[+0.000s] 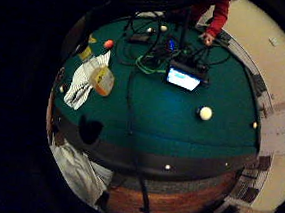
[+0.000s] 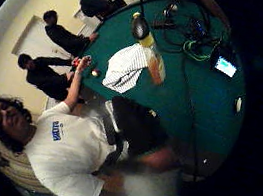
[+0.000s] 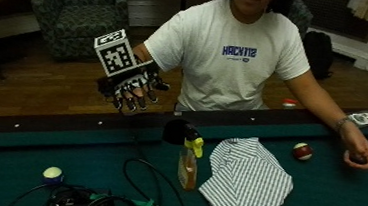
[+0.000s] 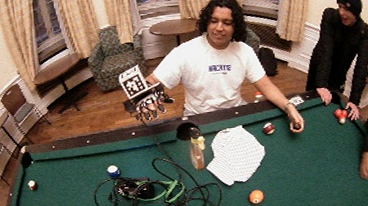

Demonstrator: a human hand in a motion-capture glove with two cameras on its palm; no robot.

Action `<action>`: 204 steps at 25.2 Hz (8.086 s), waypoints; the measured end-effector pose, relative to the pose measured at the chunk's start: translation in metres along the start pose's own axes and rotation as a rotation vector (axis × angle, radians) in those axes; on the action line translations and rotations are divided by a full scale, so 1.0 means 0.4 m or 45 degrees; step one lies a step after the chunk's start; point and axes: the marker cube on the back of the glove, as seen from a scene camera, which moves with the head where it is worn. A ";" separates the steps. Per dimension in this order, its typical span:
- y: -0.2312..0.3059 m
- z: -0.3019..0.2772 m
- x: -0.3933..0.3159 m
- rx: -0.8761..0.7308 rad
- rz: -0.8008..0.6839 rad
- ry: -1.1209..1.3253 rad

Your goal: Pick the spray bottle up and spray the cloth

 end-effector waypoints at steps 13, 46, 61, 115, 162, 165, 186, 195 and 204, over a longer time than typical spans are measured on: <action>-0.008 0.217 -0.005 -0.040 0.036 -0.771; -0.201 0.340 -0.073 0.413 0.222 -1.260; -0.285 0.385 -0.124 -0.078 0.181 -1.190; -0.476 0.213 -0.547 -1.103 0.370 0.106; -0.571 0.096 -0.859 -0.457 -0.175 -1.094; -0.563 0.118 -0.919 -0.320 -0.257 -1.299; -0.684 0.627 -1.124 0.007 -0.281 -1.441; -0.726 0.706 -1.188 0.012 -0.260 -1.398; -0.760 0.727 -1.210 -0.092 -0.226 -1.402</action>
